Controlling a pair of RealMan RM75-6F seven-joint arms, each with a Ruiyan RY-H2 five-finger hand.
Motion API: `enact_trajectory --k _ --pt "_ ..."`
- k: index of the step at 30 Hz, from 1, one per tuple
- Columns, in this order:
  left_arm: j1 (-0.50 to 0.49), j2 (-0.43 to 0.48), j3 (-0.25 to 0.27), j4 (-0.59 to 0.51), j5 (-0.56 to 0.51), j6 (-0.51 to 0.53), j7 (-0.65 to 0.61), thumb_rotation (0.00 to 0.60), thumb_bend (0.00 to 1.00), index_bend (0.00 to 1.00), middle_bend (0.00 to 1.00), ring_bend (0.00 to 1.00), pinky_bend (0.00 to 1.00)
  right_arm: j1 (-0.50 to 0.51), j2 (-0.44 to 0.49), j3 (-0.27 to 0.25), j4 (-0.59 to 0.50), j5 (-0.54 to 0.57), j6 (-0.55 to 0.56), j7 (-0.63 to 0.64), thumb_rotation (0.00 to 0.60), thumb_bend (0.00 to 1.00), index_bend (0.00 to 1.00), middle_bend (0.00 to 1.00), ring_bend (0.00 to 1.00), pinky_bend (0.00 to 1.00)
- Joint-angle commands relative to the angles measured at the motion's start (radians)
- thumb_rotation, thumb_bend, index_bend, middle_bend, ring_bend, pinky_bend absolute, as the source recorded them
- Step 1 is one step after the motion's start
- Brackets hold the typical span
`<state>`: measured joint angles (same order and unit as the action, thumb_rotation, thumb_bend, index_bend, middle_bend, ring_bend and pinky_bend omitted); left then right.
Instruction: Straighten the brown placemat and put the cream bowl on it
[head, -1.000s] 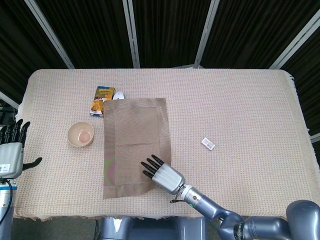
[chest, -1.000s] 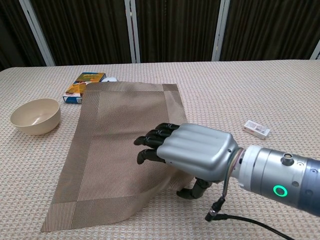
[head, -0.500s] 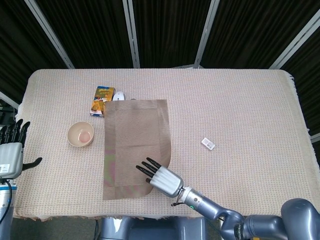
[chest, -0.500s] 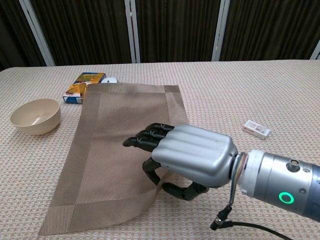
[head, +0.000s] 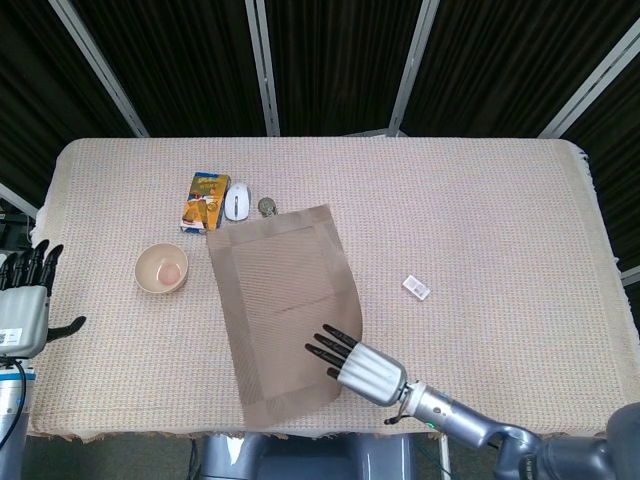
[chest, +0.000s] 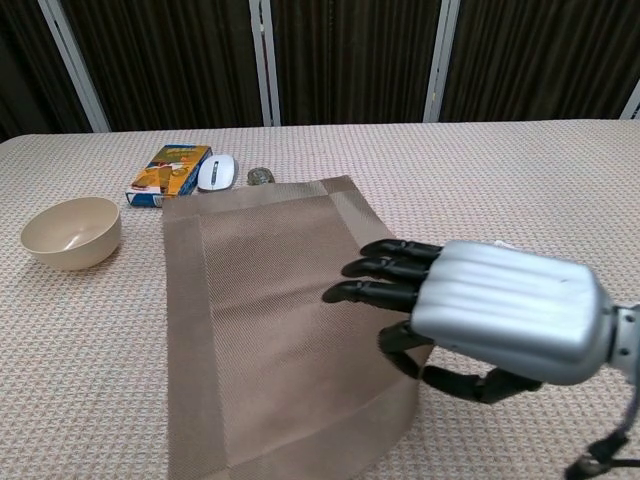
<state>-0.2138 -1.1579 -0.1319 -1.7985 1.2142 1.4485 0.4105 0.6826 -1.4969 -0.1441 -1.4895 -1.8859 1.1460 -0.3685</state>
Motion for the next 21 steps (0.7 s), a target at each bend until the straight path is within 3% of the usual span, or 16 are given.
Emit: enact_trajectory --k 1,5,11,14,21 --pt "-0.001 -0.002 -0.001 0.001 -0.002 0.000 0.003 0.600 0.00 0.00 0.00 0.00 0.00 -0.012 0.142 -0.060 0.016 -0.112 0.095 -0.001 0.600 0.46 0.82 0.06 0.00 0.00" --pt "-0.002 -0.007 -0.004 0.005 -0.009 0.000 0.009 0.600 0.00 0.00 0.00 0.00 0.00 0.011 0.249 -0.056 0.067 -0.180 0.122 -0.048 0.600 0.46 0.82 0.07 0.00 0.00" --pt "-0.007 -0.014 -0.009 0.016 -0.026 -0.008 0.018 0.600 0.00 0.00 0.00 0.00 0.00 0.094 0.323 0.010 0.194 -0.248 0.076 -0.176 0.600 0.46 0.82 0.08 0.00 0.00" --pt "-0.009 -0.018 -0.012 0.024 -0.036 -0.011 0.021 0.600 0.00 0.00 0.00 0.00 0.00 0.139 0.324 0.041 0.278 -0.285 0.054 -0.239 0.600 0.46 0.82 0.09 0.00 0.00" --pt "-0.013 -0.024 -0.013 0.036 -0.047 -0.018 0.029 0.600 0.00 0.00 0.00 0.00 0.00 0.216 0.261 0.049 0.468 -0.326 0.043 -0.184 0.600 0.44 0.83 0.09 0.00 0.00"
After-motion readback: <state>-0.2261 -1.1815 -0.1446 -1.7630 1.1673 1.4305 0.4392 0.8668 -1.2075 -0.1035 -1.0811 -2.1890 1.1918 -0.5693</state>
